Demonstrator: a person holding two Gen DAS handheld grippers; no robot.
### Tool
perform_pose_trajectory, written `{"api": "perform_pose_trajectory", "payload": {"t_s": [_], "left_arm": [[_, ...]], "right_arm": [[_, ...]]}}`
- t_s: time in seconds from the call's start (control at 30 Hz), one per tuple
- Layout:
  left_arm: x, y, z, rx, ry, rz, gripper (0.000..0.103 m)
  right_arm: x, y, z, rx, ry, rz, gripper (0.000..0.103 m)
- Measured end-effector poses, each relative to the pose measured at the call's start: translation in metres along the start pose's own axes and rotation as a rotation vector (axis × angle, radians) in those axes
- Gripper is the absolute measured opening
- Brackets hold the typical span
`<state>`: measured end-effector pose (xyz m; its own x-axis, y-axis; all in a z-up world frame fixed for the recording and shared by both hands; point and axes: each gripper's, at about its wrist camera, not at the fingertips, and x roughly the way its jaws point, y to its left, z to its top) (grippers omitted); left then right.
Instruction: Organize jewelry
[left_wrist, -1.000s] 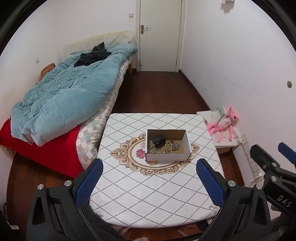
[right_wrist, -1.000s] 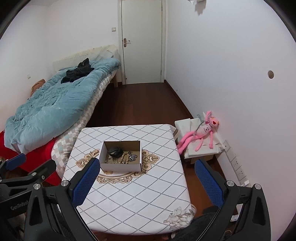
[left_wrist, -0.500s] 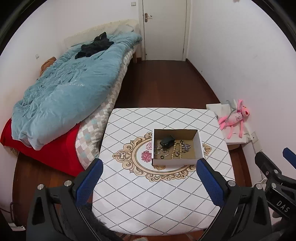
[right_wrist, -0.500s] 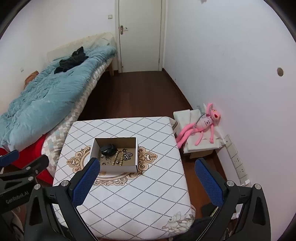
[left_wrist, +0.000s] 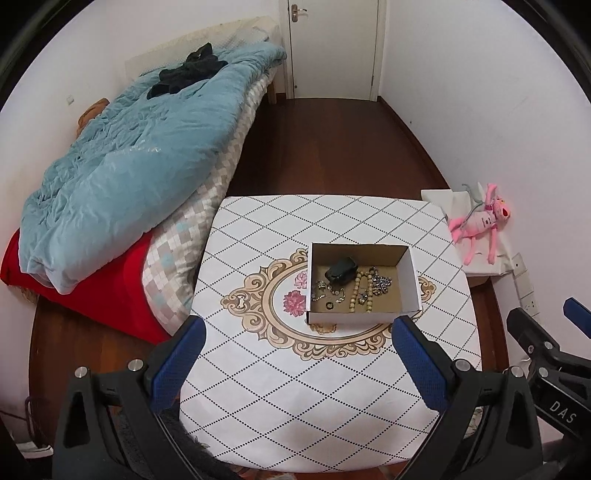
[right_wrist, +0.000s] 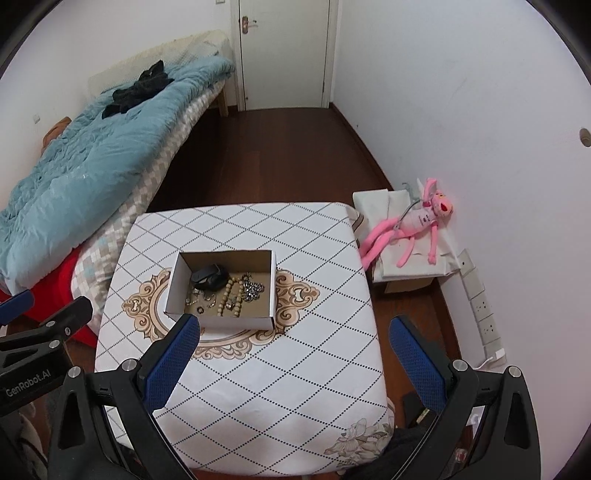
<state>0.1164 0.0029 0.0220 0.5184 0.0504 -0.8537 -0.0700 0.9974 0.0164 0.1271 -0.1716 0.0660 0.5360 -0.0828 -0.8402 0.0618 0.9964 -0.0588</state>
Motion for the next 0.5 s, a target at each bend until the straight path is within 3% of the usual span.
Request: {"api": "perform_pose_trajectory", "payload": {"t_s": [0.5], "left_arm": [[0.0099,-0.0004,-0.0025,0.011,0.018,0.004,0.103]], "right_arm": [[0.0096,0.0032,-0.0003,-0.018,0.028,-0.008,0.103]]}}
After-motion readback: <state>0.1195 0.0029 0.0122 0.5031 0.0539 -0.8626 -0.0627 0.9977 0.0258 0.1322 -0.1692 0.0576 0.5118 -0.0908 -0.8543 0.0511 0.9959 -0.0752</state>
